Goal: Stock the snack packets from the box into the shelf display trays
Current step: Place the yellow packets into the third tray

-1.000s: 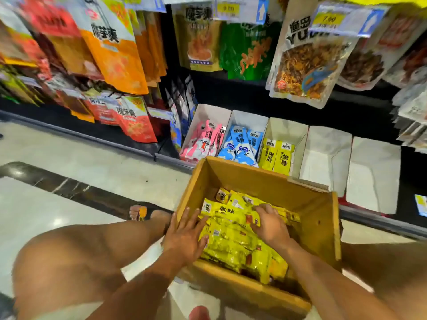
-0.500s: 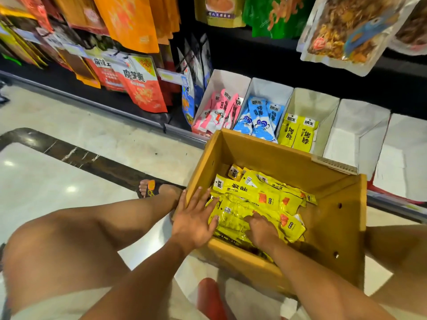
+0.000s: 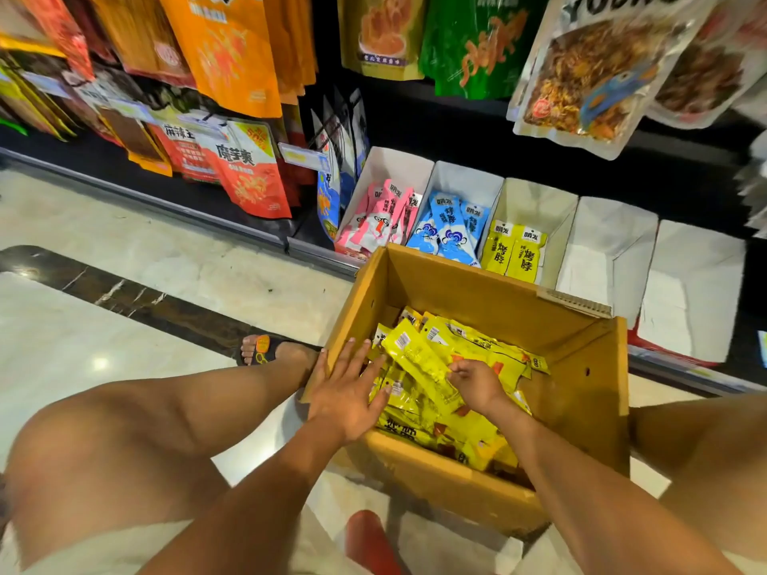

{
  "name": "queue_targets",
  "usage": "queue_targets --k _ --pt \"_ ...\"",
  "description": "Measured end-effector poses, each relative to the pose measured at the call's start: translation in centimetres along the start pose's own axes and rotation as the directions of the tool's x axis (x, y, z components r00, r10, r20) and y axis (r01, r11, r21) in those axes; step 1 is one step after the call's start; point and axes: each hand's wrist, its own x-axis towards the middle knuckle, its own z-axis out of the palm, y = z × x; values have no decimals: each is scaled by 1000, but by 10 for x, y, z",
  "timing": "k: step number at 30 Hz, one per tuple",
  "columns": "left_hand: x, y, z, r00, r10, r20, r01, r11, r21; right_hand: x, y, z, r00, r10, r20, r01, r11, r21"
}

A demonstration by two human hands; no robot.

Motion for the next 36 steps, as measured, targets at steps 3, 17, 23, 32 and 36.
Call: queue_targets --k 3,17,23,32,36 --pt "7 10 -9 990 -70 -125 43 978 -206 -5 -24 -17 997 13 -80 8 965 262" --pt "24 36 -51 971 -120 208 195 -116 -974 -49 -113 -5 930 -336 -147 367 861 353" --pt "32 29 -40 971 -124 202 165 -257 -952 -60 -115 10 810 -568 -147 573 819 -11" --pt "42 3 -51 923 -384 -27 24 128 -991 -39 -102 1 910 -392 -132 412 890 195" --pt "38 -15 -52 925 -375 -63 28 233 -972 -29 -62 1 969 -249 1 248 967 56"
